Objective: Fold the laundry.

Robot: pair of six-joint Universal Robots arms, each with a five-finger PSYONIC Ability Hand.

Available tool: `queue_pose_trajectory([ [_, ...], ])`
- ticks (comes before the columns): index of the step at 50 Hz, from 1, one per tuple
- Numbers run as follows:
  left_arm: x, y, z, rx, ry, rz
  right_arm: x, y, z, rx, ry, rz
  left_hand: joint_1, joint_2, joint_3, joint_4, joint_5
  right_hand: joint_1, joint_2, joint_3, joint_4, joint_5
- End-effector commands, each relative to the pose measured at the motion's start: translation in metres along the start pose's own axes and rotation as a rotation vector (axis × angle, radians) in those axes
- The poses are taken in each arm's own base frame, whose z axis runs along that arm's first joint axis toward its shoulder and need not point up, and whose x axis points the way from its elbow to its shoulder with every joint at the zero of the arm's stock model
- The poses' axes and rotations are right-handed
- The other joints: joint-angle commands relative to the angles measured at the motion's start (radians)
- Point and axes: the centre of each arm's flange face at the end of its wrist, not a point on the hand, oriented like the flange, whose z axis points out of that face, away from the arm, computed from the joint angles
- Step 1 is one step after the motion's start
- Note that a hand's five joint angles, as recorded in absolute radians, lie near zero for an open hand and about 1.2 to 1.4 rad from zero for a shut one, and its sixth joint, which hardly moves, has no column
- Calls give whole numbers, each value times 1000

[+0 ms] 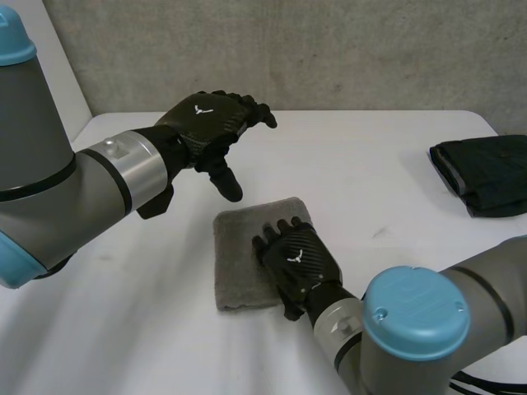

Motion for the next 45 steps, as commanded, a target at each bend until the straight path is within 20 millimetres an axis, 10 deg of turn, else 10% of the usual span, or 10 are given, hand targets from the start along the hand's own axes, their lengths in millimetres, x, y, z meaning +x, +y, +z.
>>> queue_pose_trajectory([
  [1, 0, 2, 1, -1, -1, 1, -6, 12, 16, 11, 10, -66, 24, 17, 14, 21, 31, 5, -44, -38, -55, -67],
  [45, 1, 9, 2, -20, 0, -10, -13, 27, 53, 22, 10, -72, 13, 5, 2, 9, 19, 394, 345, 351, 334, 322],
])
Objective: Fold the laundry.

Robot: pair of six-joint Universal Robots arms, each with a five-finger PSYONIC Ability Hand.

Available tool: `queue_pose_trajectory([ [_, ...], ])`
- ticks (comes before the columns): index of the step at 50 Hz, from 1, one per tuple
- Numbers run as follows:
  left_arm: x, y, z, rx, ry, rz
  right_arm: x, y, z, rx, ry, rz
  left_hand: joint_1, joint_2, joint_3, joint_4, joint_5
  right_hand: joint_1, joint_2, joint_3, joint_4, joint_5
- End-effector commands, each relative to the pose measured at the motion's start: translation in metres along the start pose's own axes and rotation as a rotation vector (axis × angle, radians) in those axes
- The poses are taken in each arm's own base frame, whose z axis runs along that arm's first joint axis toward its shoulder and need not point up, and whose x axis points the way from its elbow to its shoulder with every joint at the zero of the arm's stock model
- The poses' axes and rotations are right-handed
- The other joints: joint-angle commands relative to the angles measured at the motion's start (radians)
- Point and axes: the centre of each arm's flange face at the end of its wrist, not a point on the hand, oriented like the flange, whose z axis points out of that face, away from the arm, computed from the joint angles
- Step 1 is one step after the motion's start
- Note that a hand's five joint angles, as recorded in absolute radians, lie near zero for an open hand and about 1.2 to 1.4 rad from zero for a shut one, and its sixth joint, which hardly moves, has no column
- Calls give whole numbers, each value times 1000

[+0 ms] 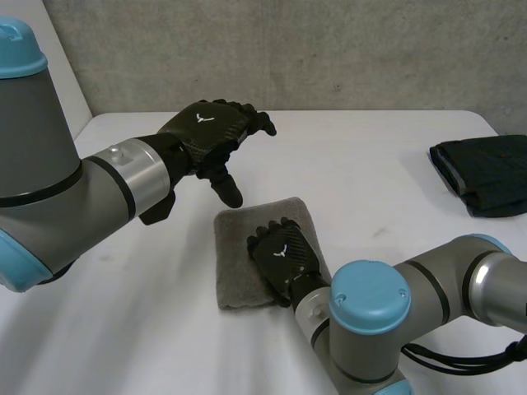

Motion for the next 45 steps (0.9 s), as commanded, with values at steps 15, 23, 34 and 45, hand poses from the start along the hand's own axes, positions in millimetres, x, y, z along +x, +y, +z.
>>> queue_pose_trajectory([
  [15, -1, 0, -1, -1, -4, -2, 4, 0, 18, 23, 27, -10, 13, 5, 2, 9, 19, 253, 204, 191, 193, 221],
  [23, -2, 1, -1, -2, -6, -26, 19, 5, 34, 21, 64, -7, 13, 5, 2, 9, 19, 628, 580, 567, 568, 597],
  [34, -9, 3, -1, -7, -25, -36, 73, 20, 40, -25, 138, 1, 19, 11, 8, 15, 25, 1039, 990, 977, 979, 1007],
  [45, -9, 4, -2, -13, -25, -39, 175, 47, 13, -101, 222, -21, 19, 11, 8, 15, 25, 1039, 990, 977, 979, 1007],
])
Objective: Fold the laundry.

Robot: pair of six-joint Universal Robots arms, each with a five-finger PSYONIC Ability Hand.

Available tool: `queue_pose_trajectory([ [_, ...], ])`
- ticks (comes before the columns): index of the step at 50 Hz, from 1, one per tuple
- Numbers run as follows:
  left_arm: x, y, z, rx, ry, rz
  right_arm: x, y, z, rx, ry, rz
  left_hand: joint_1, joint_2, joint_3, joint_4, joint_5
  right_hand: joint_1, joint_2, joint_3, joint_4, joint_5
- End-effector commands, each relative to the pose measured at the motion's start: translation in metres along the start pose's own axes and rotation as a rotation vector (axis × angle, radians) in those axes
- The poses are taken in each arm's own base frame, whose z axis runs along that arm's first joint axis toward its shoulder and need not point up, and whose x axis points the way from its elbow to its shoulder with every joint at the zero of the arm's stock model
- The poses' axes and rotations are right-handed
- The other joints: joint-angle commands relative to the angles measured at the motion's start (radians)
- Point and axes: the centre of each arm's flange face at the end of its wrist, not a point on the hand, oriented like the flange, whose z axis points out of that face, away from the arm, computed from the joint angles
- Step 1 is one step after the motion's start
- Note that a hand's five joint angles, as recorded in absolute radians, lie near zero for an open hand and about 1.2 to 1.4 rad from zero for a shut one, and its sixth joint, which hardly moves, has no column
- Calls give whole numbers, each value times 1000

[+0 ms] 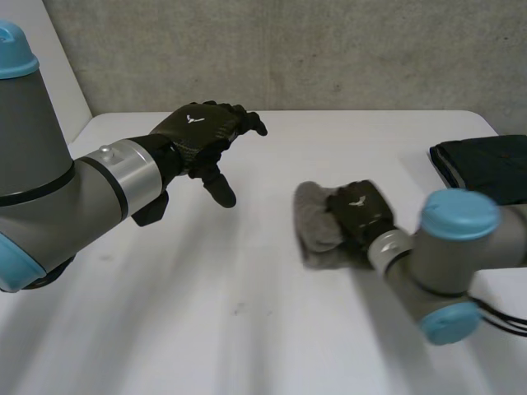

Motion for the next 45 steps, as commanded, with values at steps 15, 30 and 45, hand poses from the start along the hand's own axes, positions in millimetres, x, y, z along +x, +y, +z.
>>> queue_pose_trajectory([
  [15, 2, 10, 1, -25, 5, -8, 126, 45, 24, -7, 119, -213, 16, 8, 5, 12, 22, 533, 242, 267, 232, 315],
  [30, 1, 5, -1, -10, -3, -14, 229, -56, 66, 347, 263, -347, 18, 11, 8, 15, 25, 533, 242, 267, 232, 315],
  [45, 4, 10, -2, -26, 3, -36, 347, -9, 62, 419, 352, -340, 21, 14, 10, 18, 28, 533, 242, 267, 232, 315],
])
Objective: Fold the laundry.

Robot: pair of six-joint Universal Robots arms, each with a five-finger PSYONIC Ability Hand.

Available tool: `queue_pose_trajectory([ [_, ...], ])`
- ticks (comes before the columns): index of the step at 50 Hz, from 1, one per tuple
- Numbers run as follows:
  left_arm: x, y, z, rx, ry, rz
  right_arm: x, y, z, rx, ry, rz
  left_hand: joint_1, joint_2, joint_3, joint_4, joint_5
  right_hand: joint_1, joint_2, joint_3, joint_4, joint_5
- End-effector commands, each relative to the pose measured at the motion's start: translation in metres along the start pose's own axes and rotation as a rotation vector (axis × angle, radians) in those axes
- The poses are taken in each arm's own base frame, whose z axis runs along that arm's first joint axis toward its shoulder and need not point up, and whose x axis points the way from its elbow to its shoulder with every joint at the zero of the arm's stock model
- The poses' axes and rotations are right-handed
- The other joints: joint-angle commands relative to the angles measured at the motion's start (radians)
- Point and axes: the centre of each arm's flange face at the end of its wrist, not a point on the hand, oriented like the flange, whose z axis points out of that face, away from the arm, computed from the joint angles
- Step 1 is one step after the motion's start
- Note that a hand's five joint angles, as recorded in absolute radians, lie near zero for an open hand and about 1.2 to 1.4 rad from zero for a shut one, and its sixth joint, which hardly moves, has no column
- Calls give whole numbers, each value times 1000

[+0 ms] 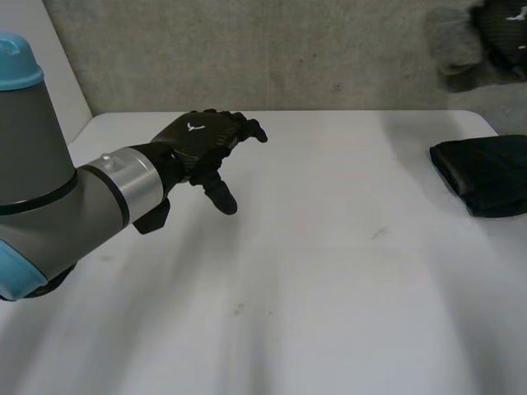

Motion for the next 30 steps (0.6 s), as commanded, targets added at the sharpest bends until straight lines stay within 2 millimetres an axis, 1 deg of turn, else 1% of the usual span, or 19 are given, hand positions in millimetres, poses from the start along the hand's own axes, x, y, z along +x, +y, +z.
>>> queue_pose_trajectory([
  [1, 3, 4, 0, -14, 7, -9, 18, 65, -26, -60, -26, 9, 21, 14, 10, 18, 28, 518, 242, 258, 215, 300],
  [3, 4, 6, 0, -19, 10, -11, 13, 76, -30, -69, -45, 19, 21, 14, 10, 18, 28, 518, 242, 258, 215, 300],
  [4, 4, 7, 0, -22, 10, -12, 9, 90, -38, -86, -64, 29, 21, 14, 10, 18, 28, 518, 242, 258, 215, 300],
  [7, 4, 9, 2, -26, 12, -13, 2, 115, -52, -119, -95, 54, 21, 14, 10, 18, 28, 518, 242, 258, 215, 300],
  [8, 4, 11, 2, -28, 14, -13, -4, 130, -62, -143, -115, 75, 24, 17, 13, 21, 31, 518, 242, 258, 215, 300],
  [11, 4, 13, 4, -32, 14, -14, -14, 148, -78, -174, -146, 107, 24, 17, 13, 21, 31, 518, 242, 258, 215, 300],
  [12, 4, 15, 5, -36, 15, -16, -22, 158, -88, -198, -165, 123, 24, 17, 13, 21, 31, 518, 242, 258, 215, 300],
  [17, 4, 15, 6, -37, 15, -16, -36, 179, -116, -265, -204, 95, 24, 17, 13, 21, 31, 510, 235, 250, 207, 293],
  [18, 4, 15, 6, -37, 15, -16, -36, 180, -120, -273, -206, 81, 24, 17, 13, 21, 31, 461, 185, 201, 158, 243],
  [19, 4, 15, 5, -35, 14, -15, -36, 184, -127, -297, -210, 50, 24, 17, 13, 21, 31, 257, -19, -3, -46, 39],
  [20, 4, 15, 5, -35, 14, -15, -34, 185, -129, -309, -207, 29, 24, 17, 13, 21, 31, 80, -195, -180, -223, -137],
  [21, 4, 15, 5, -35, 14, -17, -32, 185, -131, -318, -208, 12, 24, 17, 13, 21, 31, -145, -421, -405, -448, -363],
  [22, 3, 14, 5, -32, 13, -18, -31, 184, -133, -327, -209, -5, 24, 17, 13, 21, 31, -392, -667, -652, -695, -609],
  [23, 4, 14, 5, -31, 14, -18, -22, 176, -132, -342, -202, -36, 24, 17, 13, 21, 31, -704, -979, -964, -1007, -921],
  [26, 4, 12, 4, -28, 13, -24, -3, 159, -130, -377, -176, -49, 27, 20, 16, 24, 34, -704, -979, -964, -1007, -921],
  [27, 4, 11, 3, -25, 13, -24, 10, 146, -127, -391, -156, -46, 27, 20, 16, 24, 34, -704, -979, -964, -1007, -921],
  [30, 5, 10, 3, -22, 14, -23, 27, 127, -121, -398, -125, -29, 24, 17, 13, 21, 31, -704, -979, -964, -1007, -921],
])
